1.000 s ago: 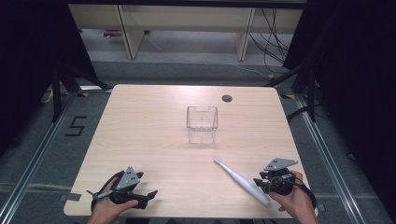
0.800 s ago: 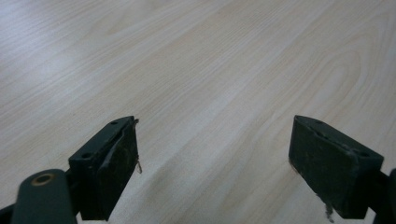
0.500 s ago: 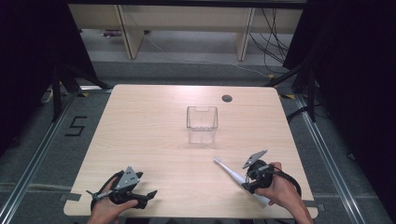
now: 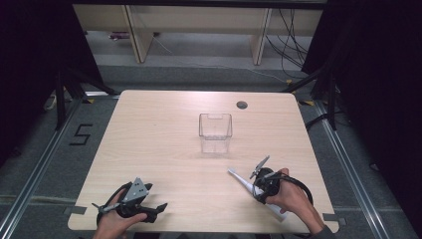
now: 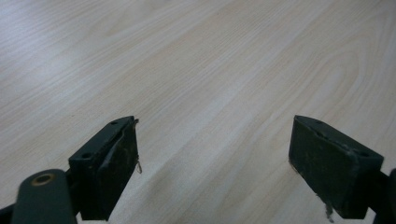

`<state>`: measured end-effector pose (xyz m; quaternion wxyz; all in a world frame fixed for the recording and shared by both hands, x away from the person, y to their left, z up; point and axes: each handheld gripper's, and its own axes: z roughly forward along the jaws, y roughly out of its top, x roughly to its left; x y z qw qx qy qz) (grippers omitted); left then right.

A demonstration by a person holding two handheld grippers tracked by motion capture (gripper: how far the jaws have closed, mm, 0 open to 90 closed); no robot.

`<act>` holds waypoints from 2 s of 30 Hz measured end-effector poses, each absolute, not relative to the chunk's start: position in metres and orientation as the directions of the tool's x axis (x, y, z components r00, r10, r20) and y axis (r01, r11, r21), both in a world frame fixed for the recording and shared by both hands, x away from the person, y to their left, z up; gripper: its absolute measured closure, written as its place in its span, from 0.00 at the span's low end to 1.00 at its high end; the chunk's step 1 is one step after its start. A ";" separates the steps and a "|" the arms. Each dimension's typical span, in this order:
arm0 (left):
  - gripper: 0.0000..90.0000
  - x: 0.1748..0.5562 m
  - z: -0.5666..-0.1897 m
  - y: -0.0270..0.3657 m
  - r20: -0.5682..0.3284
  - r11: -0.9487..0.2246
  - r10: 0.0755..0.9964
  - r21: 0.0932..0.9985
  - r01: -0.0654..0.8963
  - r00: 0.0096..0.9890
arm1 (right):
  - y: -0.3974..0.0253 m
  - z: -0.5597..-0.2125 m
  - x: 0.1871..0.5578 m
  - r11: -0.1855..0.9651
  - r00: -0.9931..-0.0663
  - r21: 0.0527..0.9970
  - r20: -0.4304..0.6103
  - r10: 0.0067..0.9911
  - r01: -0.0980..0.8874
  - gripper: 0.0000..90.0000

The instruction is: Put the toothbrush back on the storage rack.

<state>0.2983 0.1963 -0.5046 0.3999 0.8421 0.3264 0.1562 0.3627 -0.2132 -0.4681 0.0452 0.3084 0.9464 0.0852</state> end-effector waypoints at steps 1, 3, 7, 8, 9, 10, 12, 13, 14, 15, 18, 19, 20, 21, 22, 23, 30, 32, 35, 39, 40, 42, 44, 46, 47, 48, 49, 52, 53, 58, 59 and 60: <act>0.17 0.298 -0.504 0.197 0.000 -0.469 0.670 0.775 0.424 0.742 | -0.212 -0.470 0.365 0.809 -0.815 0.168 -0.048 0.578 0.564 0.66; 0.17 0.298 -0.505 0.196 0.003 -0.466 0.676 0.776 0.425 0.736 | -0.211 -0.472 0.367 0.818 -0.823 0.146 -0.043 0.567 0.556 0.68; 0.17 0.298 -0.504 0.196 0.002 -0.473 0.671 0.771 0.426 0.741 | -0.207 -0.473 0.368 0.818 -0.821 0.109 -0.022 0.570 0.565 0.71; 0.17 0.298 -0.504 0.196 0.002 -0.473 0.671 0.771 0.426 0.741 | -0.206 -0.472 0.369 0.815 -0.818 0.102 -0.020 0.575 0.570 0.72; 0.17 0.298 -0.504 0.197 -0.002 -0.473 0.668 0.771 0.426 0.744 | -0.206 -0.472 0.369 0.817 -0.820 0.096 -0.021 0.572 0.568 0.73; 0.17 0.298 -0.504 0.197 -0.001 -0.471 0.669 0.772 0.426 0.743 | -0.205 -0.472 0.369 0.816 -0.818 0.084 -0.016 0.576 0.572 0.73; 0.17 0.298 -0.505 0.196 -0.001 -0.466 0.673 0.777 0.424 0.740 | -0.204 -0.471 0.370 0.818 -0.820 0.075 -0.017 0.572 0.570 0.74; 0.17 0.298 -0.504 0.196 0.000 -0.467 0.673 0.776 0.425 0.739 | -0.205 -0.472 0.373 0.841 -0.843 0.075 -0.015 0.538 0.536 0.74; 0.17 0.298 -0.504 0.196 0.000 -0.467 0.673 0.776 0.425 0.739 | -0.205 -0.472 0.373 0.841 -0.843 0.075 -0.015 0.538 0.536 0.74; 0.17 0.298 -0.504 0.196 -0.007 -0.465 0.672 0.774 0.429 0.741 | -0.202 -0.473 0.372 0.824 -0.825 0.059 -0.014 0.565 0.563 0.74; 0.17 0.298 -0.505 0.196 0.001 -0.467 0.674 0.776 0.424 0.739 | -0.201 -0.474 0.375 0.837 -0.838 0.046 -0.007 0.545 0.545 0.74; 0.17 0.298 -0.504 0.196 0.003 -0.474 0.672 0.770 0.427 0.740 | -0.200 -0.474 0.375 0.836 -0.836 0.038 -0.013 0.548 0.547 0.74; 0.17 0.298 -0.504 0.196 0.003 -0.474 0.672 0.770 0.427 0.740 | -0.200 -0.475 0.377 0.851 -0.851 0.038 -0.018 0.525 0.525 0.74; 0.17 0.298 -0.504 0.196 0.003 -0.475 0.671 0.770 0.426 0.741 | -0.199 -0.475 0.376 0.845 -0.845 0.029 -0.018 0.535 0.535 0.74; 0.17 0.298 -0.504 0.196 0.003 -0.475 0.671 0.770 0.426 0.741 | -0.199 -0.475 0.376 0.845 -0.845 0.029 -0.018 0.535 0.535 0.74; 0.17 0.298 -0.504 0.196 0.002 -0.473 0.673 0.770 0.428 0.740 | -0.199 -0.475 0.378 0.851 -0.851 0.013 -0.027 0.525 0.525 0.74; 0.17 0.298 -0.505 0.196 0.003 -0.468 0.672 0.777 0.421 0.741 | -0.199 -0.474 0.376 0.851 -0.850 0.022 -0.028 0.525 0.525 0.74; 0.17 0.298 -0.505 0.196 -0.001 -0.466 0.673 0.776 0.425 0.739 | -0.203 -0.472 0.375 0.848 -0.847 0.040 -0.033 0.530 0.529 0.74; 0.17 0.298 -0.505 0.196 0.000 -0.466 0.674 0.776 0.425 0.739 | -0.209 -0.468 0.372 0.837 -0.837 0.064 -0.032 0.546 0.543 0.74; 0.17 0.298 -0.505 0.196 0.000 -0.466 0.674 0.776 0.425 0.739 | -0.215 -0.460 0.370 0.825 -0.827 0.095 -0.035 0.562 0.557 0.74; 0.17 0.298 -0.505 0.196 0.000 -0.466 0.674 0.776 0.425 0.739 | -0.215 -0.460 0.370 0.825 -0.827 0.095 -0.035 0.562 0.557 0.74; 0.17 0.298 -0.506 0.195 -0.009 -0.454 0.679 0.781 0.429 0.734 | -0.219 -0.458 0.371 0.827 -0.830 0.123 -0.040 0.557 0.549 0.74; 0.17 0.299 -0.505 0.197 0.010 -0.474 0.676 0.772 0.424 0.737 | -0.225 -0.452 0.371 0.819 -0.824 0.162 -0.052 0.564 0.550 0.74; 0.17 0.299 -0.505 0.197 0.010 -0.473 0.677 0.773 0.424 0.736 | -0.228 -0.444 0.372 0.814 -0.822 0.195 -0.058 0.567 0.547 0.74; 0.17 0.299 -0.505 0.197 0.010 -0.472 0.677 0.773 0.423 0.736 | -0.231 -0.440 0.373 0.818 -0.827 0.212 -0.068 0.558 0.534 0.74; 0.17 0.299 -0.505 0.197 0.011 -0.473 0.676 0.774 0.422 0.737 | -0.232 -0.435 0.372 0.798 -0.810 0.233 -0.063 0.583 0.556 0.74; 0.17 0.299 -0.505 0.197 0.011 -0.471 0.677 0.775 0.422 0.736 | -0.235 -0.431 0.374 0.803 -0.818 0.251 -0.066 0.572 0.541 0.74; 0.17 0.299 -0.505 0.197 0.011 -0.470 0.678 0.776 0.421 0.735 | -0.239 -0.419 0.377 0.771 -0.795 0.313 -0.074 0.602 0.555 0.74; 0.17 0.299 -0.504 0.197 0.014 -0.478 0.678 0.769 0.426 0.735 | -0.241 -0.416 0.379 0.765 -0.794 0.341 -0.077 0.603 0.547 0.74; 0.17 0.299 -0.504 0.197 0.013 -0.476 0.677 0.770 0.425 0.736 | -0.244 -0.405 0.386 0.700 -0.766 0.445 -0.047 0.641 0.559 0.74; 0.17 0.299 -0.504 0.197 0.009 -0.474 0.678 0.770 0.427 0.735 | -0.245 -0.405 0.388 0.691 -0.767 0.469 -0.043 0.640 0.550 0.74; 0.17 0.299 -0.504 0.197 0.009 -0.474 0.678 0.770 0.427 0.735 | -0.245 -0.405 0.388 0.691 -0.767 0.469 -0.043 0.640 0.550 0.74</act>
